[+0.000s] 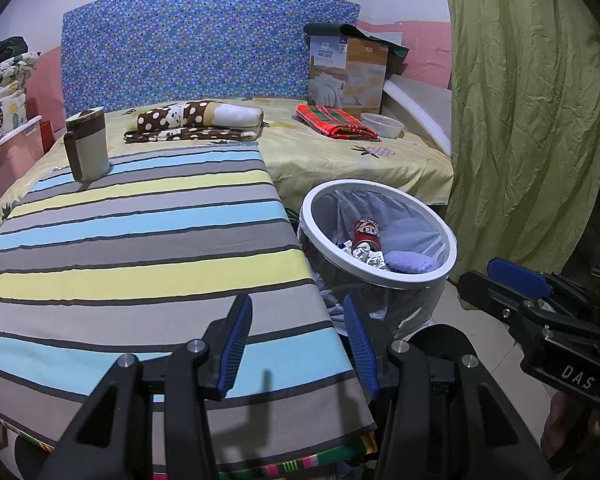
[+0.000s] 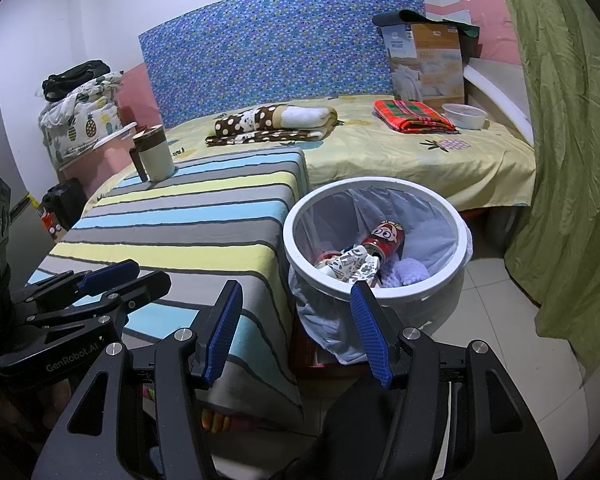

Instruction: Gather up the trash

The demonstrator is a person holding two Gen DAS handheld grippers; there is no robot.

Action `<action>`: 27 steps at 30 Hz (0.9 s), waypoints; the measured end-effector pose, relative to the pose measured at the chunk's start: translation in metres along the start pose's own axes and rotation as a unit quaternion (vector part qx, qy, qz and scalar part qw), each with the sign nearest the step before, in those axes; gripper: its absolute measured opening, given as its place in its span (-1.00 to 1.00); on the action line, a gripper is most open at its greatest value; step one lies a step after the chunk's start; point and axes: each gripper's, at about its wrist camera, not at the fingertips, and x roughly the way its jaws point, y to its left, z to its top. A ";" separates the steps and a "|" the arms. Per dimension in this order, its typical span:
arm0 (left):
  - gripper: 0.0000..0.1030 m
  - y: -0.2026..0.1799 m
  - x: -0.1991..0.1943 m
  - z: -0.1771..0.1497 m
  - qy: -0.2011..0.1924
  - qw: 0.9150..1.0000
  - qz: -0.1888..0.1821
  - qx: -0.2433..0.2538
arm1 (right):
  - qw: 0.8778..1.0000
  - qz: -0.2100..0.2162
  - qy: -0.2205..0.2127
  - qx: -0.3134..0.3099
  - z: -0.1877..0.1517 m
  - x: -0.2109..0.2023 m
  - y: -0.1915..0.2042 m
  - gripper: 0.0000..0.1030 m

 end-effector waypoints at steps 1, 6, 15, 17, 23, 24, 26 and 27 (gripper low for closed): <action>-0.04 0.000 0.000 0.000 0.000 1.000 0.000 0.000 | 1.000 0.000 0.000 0.000 0.000 0.000 0.000 0.12; -0.04 0.001 0.001 -0.001 0.003 1.000 -0.001 -0.002 | 1.000 0.001 0.004 0.000 0.000 0.003 0.001 0.12; -0.04 0.002 0.002 -0.001 0.004 1.000 0.002 -0.002 | 1.000 0.001 0.005 0.000 0.000 0.004 0.002 0.12; -0.04 0.002 0.002 -0.001 0.004 1.000 0.001 -0.002 | 1.000 0.002 0.006 0.000 0.001 0.004 0.002 0.12; -0.04 0.002 0.002 -0.001 0.004 1.000 0.001 -0.002 | 1.000 0.002 0.007 -0.001 0.000 0.004 0.004 0.12; -0.04 0.002 0.001 -0.001 0.004 1.000 0.001 -0.002 | 1.000 0.002 0.007 -0.001 0.001 0.005 0.004 0.12; -0.04 0.002 0.001 -0.001 0.004 1.000 0.002 -0.002 | 1.000 0.002 0.008 -0.001 0.001 0.005 0.004 0.12; -0.04 0.002 0.001 -0.001 0.003 1.000 0.002 -0.002 | 1.000 0.002 0.008 -0.001 0.001 0.005 0.004 0.12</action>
